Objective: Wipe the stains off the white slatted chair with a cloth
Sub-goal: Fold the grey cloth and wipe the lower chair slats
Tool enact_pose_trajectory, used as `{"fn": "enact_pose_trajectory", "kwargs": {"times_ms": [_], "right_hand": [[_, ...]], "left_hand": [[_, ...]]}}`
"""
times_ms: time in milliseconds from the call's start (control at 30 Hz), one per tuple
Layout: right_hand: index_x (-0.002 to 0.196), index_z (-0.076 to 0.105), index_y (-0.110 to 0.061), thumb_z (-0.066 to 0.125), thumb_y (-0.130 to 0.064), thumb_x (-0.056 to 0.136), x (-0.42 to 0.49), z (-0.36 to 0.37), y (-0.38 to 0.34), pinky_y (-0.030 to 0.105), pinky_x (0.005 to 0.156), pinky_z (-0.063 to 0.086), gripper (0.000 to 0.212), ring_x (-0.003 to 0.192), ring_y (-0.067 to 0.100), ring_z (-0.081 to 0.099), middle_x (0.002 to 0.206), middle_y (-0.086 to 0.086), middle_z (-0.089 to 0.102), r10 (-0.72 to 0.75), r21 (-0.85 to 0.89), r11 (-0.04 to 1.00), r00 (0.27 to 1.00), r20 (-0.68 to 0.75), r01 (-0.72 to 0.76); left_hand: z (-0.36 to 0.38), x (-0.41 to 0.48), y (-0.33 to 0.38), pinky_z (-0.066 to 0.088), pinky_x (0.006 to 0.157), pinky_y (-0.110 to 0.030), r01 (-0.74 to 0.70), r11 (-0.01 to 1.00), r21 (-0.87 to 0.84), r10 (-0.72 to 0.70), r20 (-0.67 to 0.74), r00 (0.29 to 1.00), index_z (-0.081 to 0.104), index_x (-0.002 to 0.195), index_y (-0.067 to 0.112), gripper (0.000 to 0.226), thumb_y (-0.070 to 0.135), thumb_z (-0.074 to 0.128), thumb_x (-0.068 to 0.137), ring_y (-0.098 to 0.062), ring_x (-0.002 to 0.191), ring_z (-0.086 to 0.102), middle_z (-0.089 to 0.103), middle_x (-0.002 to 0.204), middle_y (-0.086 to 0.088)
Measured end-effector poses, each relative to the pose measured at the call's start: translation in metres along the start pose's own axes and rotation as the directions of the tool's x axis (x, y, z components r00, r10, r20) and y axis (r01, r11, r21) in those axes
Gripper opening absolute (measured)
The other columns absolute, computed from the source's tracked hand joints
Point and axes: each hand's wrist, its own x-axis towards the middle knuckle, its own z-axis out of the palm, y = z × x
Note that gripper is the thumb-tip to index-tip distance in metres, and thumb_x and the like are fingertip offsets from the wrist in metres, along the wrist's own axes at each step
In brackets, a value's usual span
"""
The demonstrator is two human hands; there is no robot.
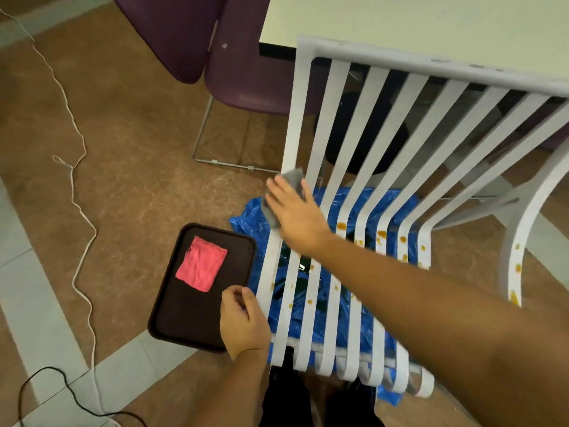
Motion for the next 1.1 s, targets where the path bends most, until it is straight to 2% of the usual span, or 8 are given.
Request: {"fn": "enact_pose_trajectory", "kwargs": {"times_ms": [100,233,333,467,567,767,933,1100], "right_hand": [[0.156,0.024,-0.013,0.067,-0.026,0.085,-0.058,0.037,-0.045,0.055,0.122,0.002,0.084,0.153,0.027,-0.005,0.166,0.009,0.010,-0.027,0.157,0.987,0.998,0.057,0.017],[0.158,0.022,-0.022,0.050,-0.023,0.093,-0.134,0.065,-0.082,0.053,0.122,0.004,0.070,0.154,0.018,-0.007,0.167,-0.002,0.009,-0.182,0.406,0.902,0.982,0.046,0.148],[0.159,0.019,-0.023,0.055,-0.024,0.097,-0.138,0.062,-0.066,0.057,0.122,0.007,0.072,0.154,0.014,-0.004,0.167,-0.006,0.010,-0.332,0.326,0.897,0.942,0.052,0.299],[0.157,0.024,-0.024,0.067,-0.019,0.087,-0.086,0.043,-0.015,0.055,0.122,-0.005,0.083,0.154,0.014,-0.002,0.166,-0.004,0.016,-0.562,0.131,0.826,0.816,0.132,0.548],[0.157,0.022,-0.027,0.072,-0.017,0.082,-0.029,0.015,0.030,0.059,0.120,-0.003,0.091,0.154,0.018,0.000,0.166,-0.004,0.014,-0.442,-0.018,0.894,0.887,0.134,0.448],[0.158,0.023,-0.020,0.054,-0.030,0.092,0.044,-0.042,0.065,0.058,0.119,-0.009,0.074,0.154,0.019,-0.003,0.167,0.001,0.007,-0.201,-0.218,0.955,0.979,0.015,0.200],[0.159,0.014,-0.020,0.056,-0.025,0.093,-0.015,0.004,0.006,0.059,0.120,-0.005,0.079,0.152,0.020,-0.017,0.167,0.002,-0.004,-0.082,0.094,0.993,0.995,0.049,0.077],[0.160,0.013,-0.026,0.056,-0.022,0.091,-0.101,0.048,-0.061,0.052,0.121,-0.012,0.081,0.152,0.015,-0.018,0.167,-0.004,-0.003,-0.225,0.349,0.921,0.968,0.113,0.173]], "left_hand": [[0.001,0.001,-0.001,0.043,0.068,-0.036,0.027,1.000,-0.014,-0.027,-0.001,1.000,0.055,0.100,0.022,0.016,0.030,0.043,0.104,-0.020,0.080,0.061,0.063,0.086,0.003],[0.000,0.003,-0.002,0.043,0.069,-0.036,-0.008,1.000,-0.020,0.008,0.000,1.000,0.054,0.102,0.023,0.024,0.038,0.036,0.102,-0.024,0.080,0.060,0.065,0.090,-0.001],[0.000,0.003,-0.003,0.046,0.068,-0.038,-0.027,1.000,-0.004,0.027,0.014,1.000,0.053,0.101,0.025,0.025,0.043,0.036,0.097,-0.022,0.078,0.060,0.065,0.088,0.001],[0.000,0.003,-0.003,0.048,0.067,-0.040,0.009,1.000,0.015,-0.010,0.035,0.999,0.052,0.100,0.026,0.014,0.034,0.042,0.105,-0.023,0.079,0.062,0.064,0.086,0.003],[-0.002,0.003,-0.001,0.051,0.065,-0.042,0.018,0.999,0.039,-0.021,0.059,0.998,0.053,0.099,0.026,0.017,0.038,0.040,0.101,-0.021,0.076,0.062,0.063,0.083,0.003],[-0.001,0.004,-0.001,0.053,0.065,-0.043,0.024,0.998,0.062,-0.028,0.061,0.998,0.051,0.099,0.029,0.017,0.037,0.037,0.103,-0.020,0.075,0.062,0.062,0.084,0.002],[-0.002,0.002,0.003,0.046,0.063,-0.039,0.014,0.999,0.035,-0.015,0.041,0.999,0.052,0.110,0.024,0.018,0.032,0.037,0.106,-0.022,0.076,0.061,0.060,0.084,0.007],[-0.005,0.003,0.005,0.047,0.072,-0.039,-0.064,0.998,-0.004,0.064,-0.038,0.997,0.048,0.133,0.011,0.058,0.052,0.031,0.096,-0.021,0.090,0.056,0.055,0.109,0.002]]}}
